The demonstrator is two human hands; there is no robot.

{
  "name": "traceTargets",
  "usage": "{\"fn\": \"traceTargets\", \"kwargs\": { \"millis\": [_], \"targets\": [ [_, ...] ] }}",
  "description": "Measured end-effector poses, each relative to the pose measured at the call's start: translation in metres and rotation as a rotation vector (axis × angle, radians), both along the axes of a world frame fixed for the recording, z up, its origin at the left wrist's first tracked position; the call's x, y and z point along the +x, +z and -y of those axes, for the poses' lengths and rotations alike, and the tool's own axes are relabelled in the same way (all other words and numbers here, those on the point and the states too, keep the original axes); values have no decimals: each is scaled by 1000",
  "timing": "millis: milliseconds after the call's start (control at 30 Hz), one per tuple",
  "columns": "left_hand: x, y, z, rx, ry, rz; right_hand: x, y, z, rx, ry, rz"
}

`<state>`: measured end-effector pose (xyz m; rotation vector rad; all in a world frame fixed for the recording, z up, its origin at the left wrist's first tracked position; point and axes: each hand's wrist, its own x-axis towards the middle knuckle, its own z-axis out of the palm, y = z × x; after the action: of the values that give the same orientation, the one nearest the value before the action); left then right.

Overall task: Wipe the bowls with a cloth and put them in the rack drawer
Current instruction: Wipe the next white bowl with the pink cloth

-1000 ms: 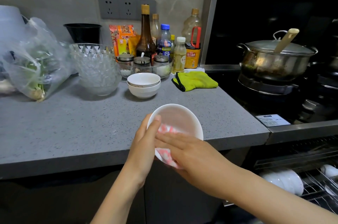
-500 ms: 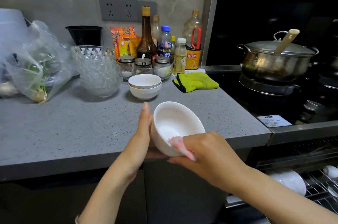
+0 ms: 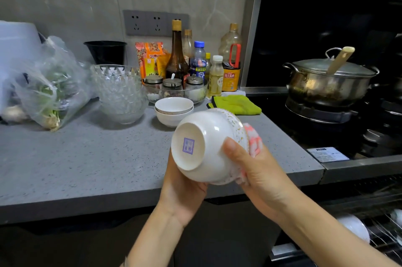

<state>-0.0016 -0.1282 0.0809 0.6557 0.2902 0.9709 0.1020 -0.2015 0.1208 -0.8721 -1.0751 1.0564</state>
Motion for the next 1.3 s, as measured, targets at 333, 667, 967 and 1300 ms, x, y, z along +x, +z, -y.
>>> {"fn": "traceTargets", "kwargs": {
  "millis": [333,667,967,1300],
  "targets": [
    [-11,8,-6,-89,138,16,15,-13,-3,-316,-17,59],
    [-12,16,-11,-66,316,-133,19,-12,-10,18,-376,99],
    [3,16,-4,-73,420,-242,0,-31,-28,659,-578,1271],
    [6,23,5,-39,452,-267,5,-28,-16,687,-538,1307]
  ]
}}
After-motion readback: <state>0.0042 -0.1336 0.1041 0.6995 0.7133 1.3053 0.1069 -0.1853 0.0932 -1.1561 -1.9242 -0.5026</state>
